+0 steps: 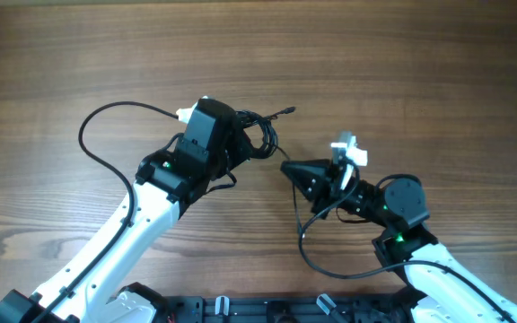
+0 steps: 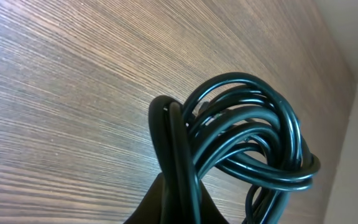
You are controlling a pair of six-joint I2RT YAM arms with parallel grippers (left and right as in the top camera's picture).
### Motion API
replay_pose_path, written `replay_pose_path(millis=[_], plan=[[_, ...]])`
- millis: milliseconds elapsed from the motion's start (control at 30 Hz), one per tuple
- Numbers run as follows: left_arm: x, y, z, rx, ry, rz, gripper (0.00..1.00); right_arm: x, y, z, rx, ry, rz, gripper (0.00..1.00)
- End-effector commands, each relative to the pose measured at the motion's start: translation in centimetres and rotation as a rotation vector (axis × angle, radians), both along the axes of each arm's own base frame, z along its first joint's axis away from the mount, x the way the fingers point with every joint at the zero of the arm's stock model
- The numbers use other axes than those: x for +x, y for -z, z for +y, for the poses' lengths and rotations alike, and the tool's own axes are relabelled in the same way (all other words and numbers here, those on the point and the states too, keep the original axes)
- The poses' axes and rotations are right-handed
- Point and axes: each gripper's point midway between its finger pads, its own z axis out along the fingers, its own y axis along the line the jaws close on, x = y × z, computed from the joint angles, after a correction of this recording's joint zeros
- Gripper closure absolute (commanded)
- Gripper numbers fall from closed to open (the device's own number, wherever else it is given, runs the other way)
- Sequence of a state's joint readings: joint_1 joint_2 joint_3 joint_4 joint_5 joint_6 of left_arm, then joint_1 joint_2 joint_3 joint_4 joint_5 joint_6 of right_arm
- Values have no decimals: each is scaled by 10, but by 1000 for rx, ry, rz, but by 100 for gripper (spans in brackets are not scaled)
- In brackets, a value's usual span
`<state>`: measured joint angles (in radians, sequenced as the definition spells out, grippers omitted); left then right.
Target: Untangle cables
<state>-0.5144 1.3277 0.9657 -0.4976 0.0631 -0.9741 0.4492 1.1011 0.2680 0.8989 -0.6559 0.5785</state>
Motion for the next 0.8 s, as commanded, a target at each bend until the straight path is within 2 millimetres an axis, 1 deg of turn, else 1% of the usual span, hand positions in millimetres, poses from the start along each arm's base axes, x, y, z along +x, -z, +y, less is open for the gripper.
replay_pose_path(millis=[0,33,67,100,167,233,300,333,367,467,567,633,733,767], plan=[[-3,-2,-8,11,68,-19,96,33,-15,-24,111,227,79,96],[-5,-3,-11,10,78,-20,96,39,-21,-30,137,274,67,96],[-11,-3,-21,10,110,-20,96,42,-27,-34,156,304,47,96],[-17,-3,-29,8,136,-23,96,43,-30,-37,166,318,35,96],[-24,-3,-38,7,168,-23,96,50,-35,-44,183,377,16,96],[-32,-4,-49,-12,207,-15,96,59,-42,-56,212,460,-19,96],[-46,-7,-67,-69,284,11,96,62,-52,-58,164,490,-125,96],[-51,-7,-71,-83,306,21,96,65,-54,-59,156,507,-143,96],[-54,-8,-74,-93,319,27,96,70,-59,-61,165,529,-144,95],[-59,-9,-80,-116,338,41,96,80,-71,-57,182,531,-153,96],[-68,-9,-87,-137,362,63,96,91,-76,-52,178,536,-158,96],[-70,-9,-90,-146,356,74,96,95,-79,-50,182,536,-162,96],[-75,-8,-95,-153,360,87,96,98,-93,-49,206,532,-179,96],[-76,-7,-96,-156,356,97,96,98,-94,-49,211,531,-176,96]])
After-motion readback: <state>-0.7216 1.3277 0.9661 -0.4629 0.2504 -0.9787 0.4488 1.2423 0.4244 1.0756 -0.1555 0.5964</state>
